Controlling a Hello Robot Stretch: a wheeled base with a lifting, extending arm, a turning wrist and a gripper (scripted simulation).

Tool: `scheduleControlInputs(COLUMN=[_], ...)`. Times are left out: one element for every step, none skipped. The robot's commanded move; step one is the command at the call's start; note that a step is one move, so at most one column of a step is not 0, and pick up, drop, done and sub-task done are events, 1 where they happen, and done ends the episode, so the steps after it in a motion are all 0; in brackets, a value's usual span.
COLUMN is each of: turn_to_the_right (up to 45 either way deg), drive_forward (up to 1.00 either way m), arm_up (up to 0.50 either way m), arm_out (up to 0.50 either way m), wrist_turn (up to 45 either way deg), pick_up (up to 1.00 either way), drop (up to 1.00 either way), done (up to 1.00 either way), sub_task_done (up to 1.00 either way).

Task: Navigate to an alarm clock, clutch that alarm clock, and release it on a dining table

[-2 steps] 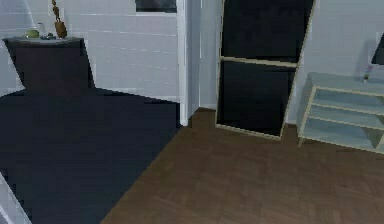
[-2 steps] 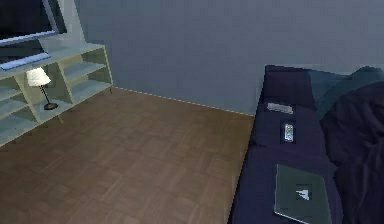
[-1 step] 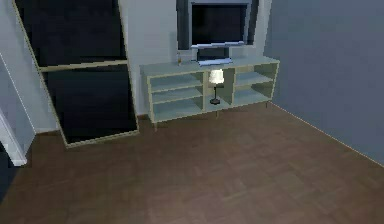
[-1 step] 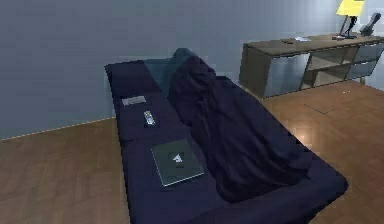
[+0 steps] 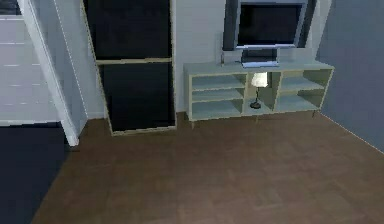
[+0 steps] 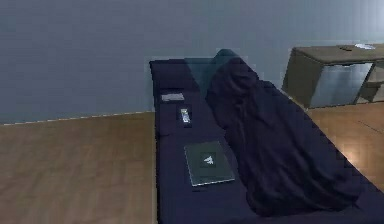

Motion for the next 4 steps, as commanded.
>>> scheduleControlInputs(turn_to_the_right=[0.0,-45.0,-30.0,0.0], drive_forward=[0.45,0.00,0.00,0.90], arm_up=[0.00,0.00,0.00,0.00], arm_out=[0.00,0.00,0.00,0.00], wrist_turn=[0.0,0.0,0.0,0.0], pick_up=[0.00,0.00,0.00,0.00], drop=[0.00,0.00,0.00,0.00], done=[0.00,0.00,0.00,0.00], sub_task_done=[0.00,0.00,0.00,0.00])
